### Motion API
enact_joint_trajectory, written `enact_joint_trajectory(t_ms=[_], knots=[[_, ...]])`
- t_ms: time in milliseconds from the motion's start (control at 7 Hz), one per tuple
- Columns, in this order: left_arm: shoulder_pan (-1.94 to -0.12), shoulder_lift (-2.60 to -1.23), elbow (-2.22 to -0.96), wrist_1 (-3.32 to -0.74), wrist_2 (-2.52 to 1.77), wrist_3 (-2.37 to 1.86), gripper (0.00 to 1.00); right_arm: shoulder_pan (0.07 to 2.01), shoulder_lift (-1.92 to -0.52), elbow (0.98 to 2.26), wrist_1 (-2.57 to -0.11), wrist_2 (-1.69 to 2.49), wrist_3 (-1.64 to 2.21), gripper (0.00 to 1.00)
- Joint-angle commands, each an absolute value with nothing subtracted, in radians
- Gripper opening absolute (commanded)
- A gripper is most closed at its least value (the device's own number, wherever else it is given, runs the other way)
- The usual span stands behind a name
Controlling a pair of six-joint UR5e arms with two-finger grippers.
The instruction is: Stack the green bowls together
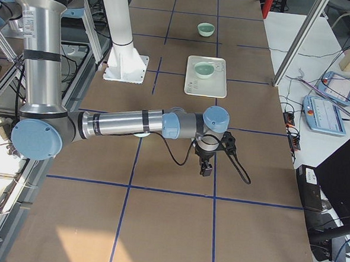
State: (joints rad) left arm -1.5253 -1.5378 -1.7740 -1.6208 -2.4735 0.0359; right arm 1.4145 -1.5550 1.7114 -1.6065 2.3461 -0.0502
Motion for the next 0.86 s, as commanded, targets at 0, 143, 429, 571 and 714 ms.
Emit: enact_joint_trajectory(t_ms=[0,143,429,571,714], knots=[[-1.523,-1.52,-1.738,-1.747,-2.476,0.031,1.0,1.313,-1.554,1.671,-1.431,2.345,0.285,1.0],[-1.523,-1.52,-1.74,-1.749,-2.476,0.029,1.0,1.26,-1.552,1.654,-1.337,2.338,0.461,1.0],[-1.523,-1.52,-1.74,-1.749,-2.476,0.029,1.0,1.186,-1.537,1.611,-1.247,2.292,0.59,1.0],[-1.523,-1.52,-1.74,-1.749,-2.476,0.029,1.0,1.184,-1.529,1.603,-1.246,2.277,0.6,1.0],[-1.523,-1.52,-1.74,-1.749,-2.476,0.028,1.0,1.152,-1.508,1.591,-1.243,2.267,0.604,0.99]])
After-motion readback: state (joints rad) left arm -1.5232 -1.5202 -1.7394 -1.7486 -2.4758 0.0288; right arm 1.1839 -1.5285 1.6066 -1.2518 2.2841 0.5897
